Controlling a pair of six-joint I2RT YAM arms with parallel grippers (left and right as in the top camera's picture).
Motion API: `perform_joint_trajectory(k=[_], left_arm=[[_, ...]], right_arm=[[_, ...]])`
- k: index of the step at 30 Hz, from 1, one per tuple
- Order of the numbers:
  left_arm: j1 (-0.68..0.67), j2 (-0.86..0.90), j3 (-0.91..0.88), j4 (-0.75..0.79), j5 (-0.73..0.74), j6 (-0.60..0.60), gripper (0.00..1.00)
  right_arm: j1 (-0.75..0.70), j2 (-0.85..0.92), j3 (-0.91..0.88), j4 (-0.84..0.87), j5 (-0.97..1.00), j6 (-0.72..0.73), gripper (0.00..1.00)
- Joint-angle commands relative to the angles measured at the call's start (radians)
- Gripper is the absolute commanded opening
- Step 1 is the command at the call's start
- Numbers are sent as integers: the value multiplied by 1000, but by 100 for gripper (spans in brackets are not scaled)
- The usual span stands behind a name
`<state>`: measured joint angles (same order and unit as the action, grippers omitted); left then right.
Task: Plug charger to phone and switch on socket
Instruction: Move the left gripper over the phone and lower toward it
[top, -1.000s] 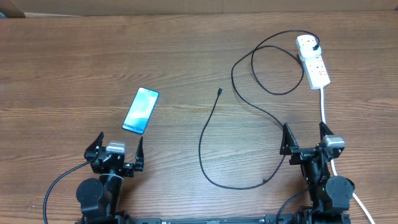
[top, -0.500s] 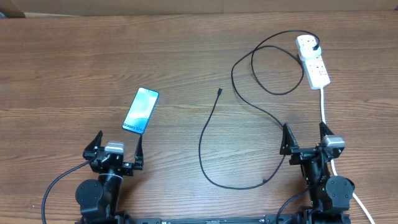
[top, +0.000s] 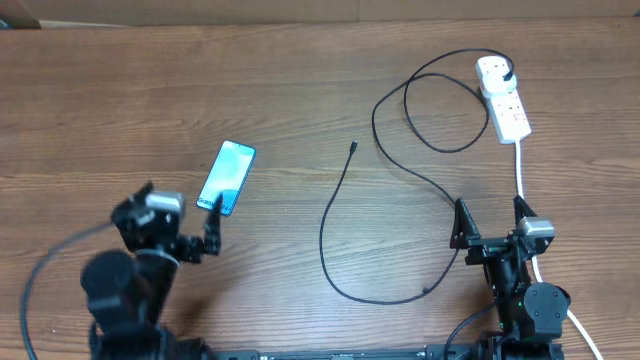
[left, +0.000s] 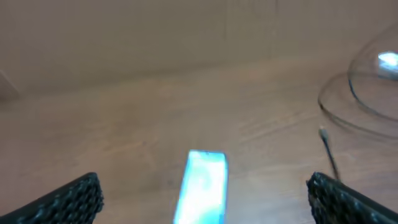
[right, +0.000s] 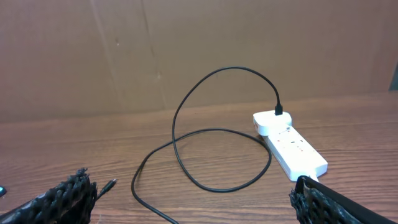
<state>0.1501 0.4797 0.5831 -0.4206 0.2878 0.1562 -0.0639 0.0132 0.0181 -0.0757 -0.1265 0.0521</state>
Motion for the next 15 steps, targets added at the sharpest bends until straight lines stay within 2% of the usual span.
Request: perform_joint_trajectory(k=[1, 5, 10, 15], left_arm=[[-5, 200, 246, -138, 50, -14, 100], [-6, 389, 478, -388, 71, -13, 99], [-6, 610, 699, -701, 71, 58, 100], [-6, 803, 814, -850, 86, 56, 99]], right_arm=[[5, -8, -10, 5, -2, 3, 100], [5, -8, -10, 5, -2, 3, 100], [5, -8, -10, 5, -2, 3, 100], [5, -8, -10, 5, -2, 3, 100]])
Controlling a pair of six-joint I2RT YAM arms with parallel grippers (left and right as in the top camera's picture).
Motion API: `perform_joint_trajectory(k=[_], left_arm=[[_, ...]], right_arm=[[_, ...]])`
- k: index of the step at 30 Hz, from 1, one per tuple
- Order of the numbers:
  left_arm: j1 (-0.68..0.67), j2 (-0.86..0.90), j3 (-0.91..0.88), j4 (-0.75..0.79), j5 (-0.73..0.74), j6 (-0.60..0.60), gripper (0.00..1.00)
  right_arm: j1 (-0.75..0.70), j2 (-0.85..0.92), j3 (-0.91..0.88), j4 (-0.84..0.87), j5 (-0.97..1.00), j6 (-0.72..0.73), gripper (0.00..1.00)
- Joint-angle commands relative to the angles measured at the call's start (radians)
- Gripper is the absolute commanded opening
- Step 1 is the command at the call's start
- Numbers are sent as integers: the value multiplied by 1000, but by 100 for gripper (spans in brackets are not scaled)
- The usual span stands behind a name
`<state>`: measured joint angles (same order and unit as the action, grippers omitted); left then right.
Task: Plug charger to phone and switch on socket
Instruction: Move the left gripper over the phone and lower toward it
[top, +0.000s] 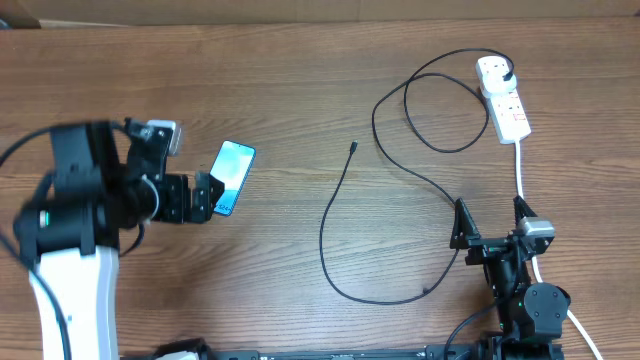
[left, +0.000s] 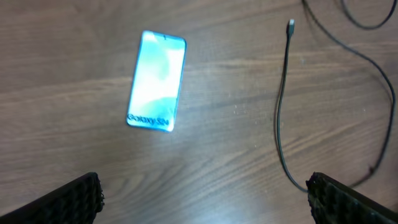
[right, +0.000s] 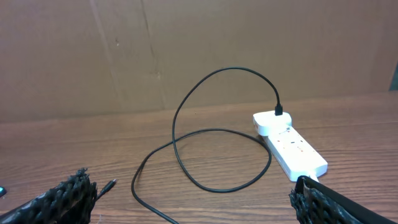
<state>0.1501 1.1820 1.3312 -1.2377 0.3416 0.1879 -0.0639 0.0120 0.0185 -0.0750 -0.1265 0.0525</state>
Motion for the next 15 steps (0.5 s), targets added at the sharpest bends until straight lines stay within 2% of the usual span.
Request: perform_joint_trajectory(k=[1, 9, 11, 15], left_arm=[[-6, 152, 71, -35, 51, 10, 99], [-14, 332, 71, 78, 157, -4, 100], [-32, 375, 73, 126, 109, -1, 100], [-101, 470, 95, 170, -98, -9, 100]], right_arm=[[5, -7, -10, 4, -2, 2, 100], [5, -7, -10, 4, -2, 2, 100], [5, -7, -10, 4, -2, 2, 100], [5, -7, -10, 5, -2, 2, 100]])
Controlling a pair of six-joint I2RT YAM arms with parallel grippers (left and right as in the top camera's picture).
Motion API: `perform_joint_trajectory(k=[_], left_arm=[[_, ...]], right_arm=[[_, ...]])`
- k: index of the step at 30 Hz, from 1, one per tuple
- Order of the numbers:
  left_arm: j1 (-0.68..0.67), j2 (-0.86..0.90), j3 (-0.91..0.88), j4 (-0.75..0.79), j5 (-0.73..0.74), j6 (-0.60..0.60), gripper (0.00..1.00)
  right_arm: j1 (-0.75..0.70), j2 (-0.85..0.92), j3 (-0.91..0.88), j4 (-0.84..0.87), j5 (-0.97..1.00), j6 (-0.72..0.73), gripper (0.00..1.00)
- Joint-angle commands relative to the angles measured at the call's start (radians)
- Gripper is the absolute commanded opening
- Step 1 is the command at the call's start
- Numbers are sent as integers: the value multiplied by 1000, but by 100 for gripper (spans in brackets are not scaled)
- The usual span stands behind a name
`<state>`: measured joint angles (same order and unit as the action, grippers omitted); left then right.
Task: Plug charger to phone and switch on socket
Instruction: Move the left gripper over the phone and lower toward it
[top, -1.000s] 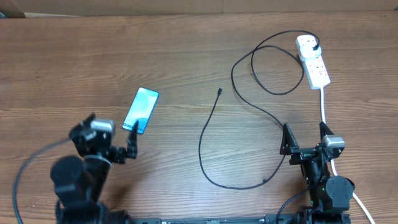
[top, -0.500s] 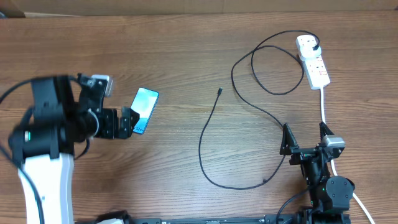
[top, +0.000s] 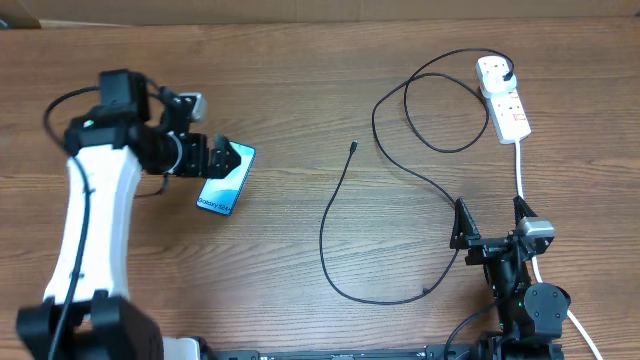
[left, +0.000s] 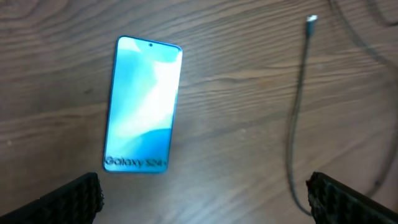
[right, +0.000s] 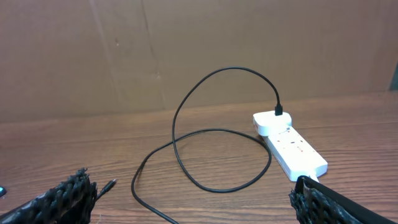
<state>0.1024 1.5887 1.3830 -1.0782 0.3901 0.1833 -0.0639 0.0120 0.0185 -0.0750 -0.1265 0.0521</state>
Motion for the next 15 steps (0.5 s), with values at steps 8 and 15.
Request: perform_joint_trajectory(k=[8, 15], left_arm=[[-162, 299, 179, 27, -466, -2, 99], [-162, 415, 192, 46, -465, 41, 100]], right_arm=[[5, -7, -10, 4, -2, 3, 100], [5, -7, -10, 4, -2, 3, 100]])
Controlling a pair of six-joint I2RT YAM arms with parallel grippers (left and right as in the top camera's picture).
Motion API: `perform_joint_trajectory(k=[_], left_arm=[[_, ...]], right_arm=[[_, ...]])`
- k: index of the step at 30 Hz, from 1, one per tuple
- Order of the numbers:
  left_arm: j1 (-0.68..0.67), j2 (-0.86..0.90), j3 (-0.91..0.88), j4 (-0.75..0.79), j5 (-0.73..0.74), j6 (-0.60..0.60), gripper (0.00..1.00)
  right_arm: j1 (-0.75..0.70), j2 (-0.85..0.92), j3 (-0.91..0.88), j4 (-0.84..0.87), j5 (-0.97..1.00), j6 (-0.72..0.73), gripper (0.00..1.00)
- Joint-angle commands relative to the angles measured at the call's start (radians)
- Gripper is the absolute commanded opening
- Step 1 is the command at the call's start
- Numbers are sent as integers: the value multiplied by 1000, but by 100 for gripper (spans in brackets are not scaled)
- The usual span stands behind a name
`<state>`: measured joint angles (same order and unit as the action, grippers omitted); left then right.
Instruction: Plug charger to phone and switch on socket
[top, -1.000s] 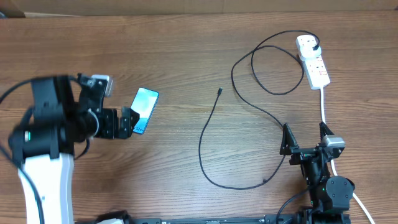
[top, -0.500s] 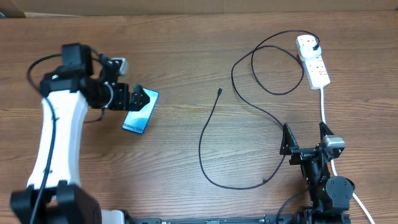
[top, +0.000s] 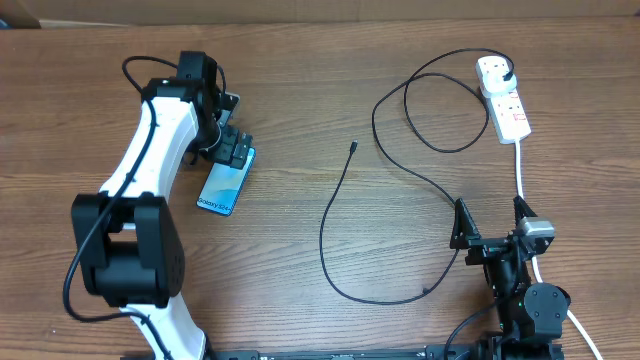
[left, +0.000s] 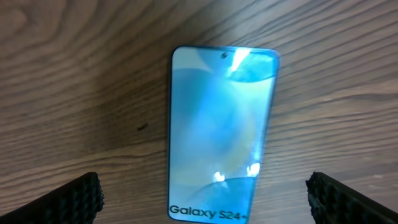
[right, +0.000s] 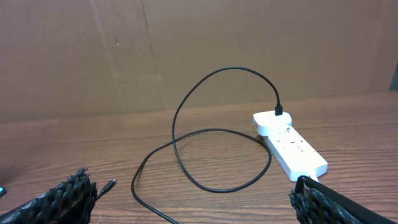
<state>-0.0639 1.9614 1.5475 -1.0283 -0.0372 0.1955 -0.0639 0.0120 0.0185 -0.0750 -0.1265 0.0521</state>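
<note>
A blue-screened phone (top: 221, 189) marked Galaxy S24+ lies face up on the wooden table, left of centre. My left gripper (top: 233, 150) hovers open over its far end. In the left wrist view the phone (left: 221, 130) fills the middle, between the widely spread fingertips (left: 62, 202). The black charger cable's free plug (top: 353, 147) lies mid-table. Its other end is plugged into a white power strip (top: 503, 100) at the far right. My right gripper (top: 490, 222) is open near the front right edge. It faces the power strip (right: 289, 146) and the plug (right: 109, 185).
The cable (top: 415, 110) loops across the right half of the table and curves round towards the front (top: 375, 298). The strip's white lead (top: 522, 175) runs towards the front past the right arm. A brown cardboard wall (right: 199, 50) stands behind the table.
My left arm has reached farther over the table. Its gripper has gone from the phone's left side to above its far end. The phone looks larger in the wrist view. The right arm is unchanged.
My left gripper began low at the front left, just short of the phone. Then it stood higher, to the phone's left and looking down on phone and cable. It was nearer after that and is now right over the phone, open throughout. Phone, cable and right arm stayed put.
</note>
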Motion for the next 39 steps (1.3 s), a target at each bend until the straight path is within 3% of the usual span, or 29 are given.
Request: perform_joint_trajectory(k=[1, 11, 39], left_arm=[[4, 62, 27, -6, -22, 29, 100], [4, 124, 26, -13, 88, 56, 97], [5, 162, -39, 32, -26, 67, 100]], right_arm=[[5, -7, -10, 4, -2, 3, 100], [5, -7, -10, 4, -2, 3, 100], [5, -7, -10, 4, -2, 3, 100]])
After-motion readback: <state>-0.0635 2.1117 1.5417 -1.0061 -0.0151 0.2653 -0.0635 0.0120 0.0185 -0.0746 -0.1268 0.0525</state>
